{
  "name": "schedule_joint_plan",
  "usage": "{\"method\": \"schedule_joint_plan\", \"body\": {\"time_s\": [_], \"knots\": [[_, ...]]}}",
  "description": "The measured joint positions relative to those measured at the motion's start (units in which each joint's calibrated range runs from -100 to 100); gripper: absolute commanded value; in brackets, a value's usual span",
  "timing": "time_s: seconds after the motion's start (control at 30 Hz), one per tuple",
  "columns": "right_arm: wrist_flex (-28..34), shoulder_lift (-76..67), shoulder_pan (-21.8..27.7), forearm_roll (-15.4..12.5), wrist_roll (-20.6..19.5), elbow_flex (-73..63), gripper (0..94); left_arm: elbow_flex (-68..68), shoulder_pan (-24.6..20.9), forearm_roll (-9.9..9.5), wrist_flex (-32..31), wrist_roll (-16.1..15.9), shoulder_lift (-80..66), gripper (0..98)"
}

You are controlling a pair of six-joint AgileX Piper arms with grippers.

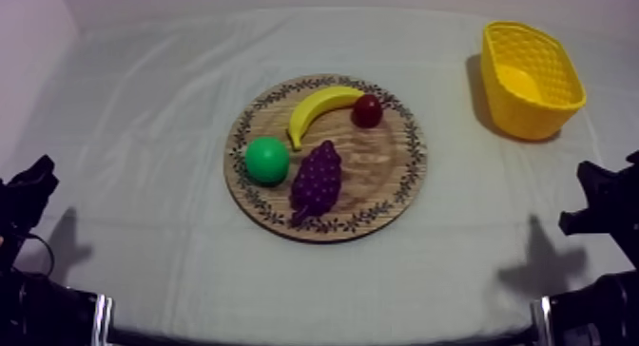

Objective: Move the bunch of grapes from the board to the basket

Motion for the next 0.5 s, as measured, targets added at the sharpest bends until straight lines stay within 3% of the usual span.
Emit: {"method": "schedule_joint_plan", "body": {"time_s": [0.13,0.37,0.5], "knots": [[0.44,0.00,-0.57,0.16,-0.44,-0.06,0.6,0.00,0.00,0.00,0.00,0.00,0.00,0.1],[3.18,5.09,-3.87,3.48,-4.90,-5.98,0.6,0.00,0.00,0.00,0.00,0.00,0.00,0.1],[8.02,12.03,-6.05,2.81,-7.13,-14.50,0.6,0.00,0.00,0.00,0.00,0.00,0.00,0.1]]}}
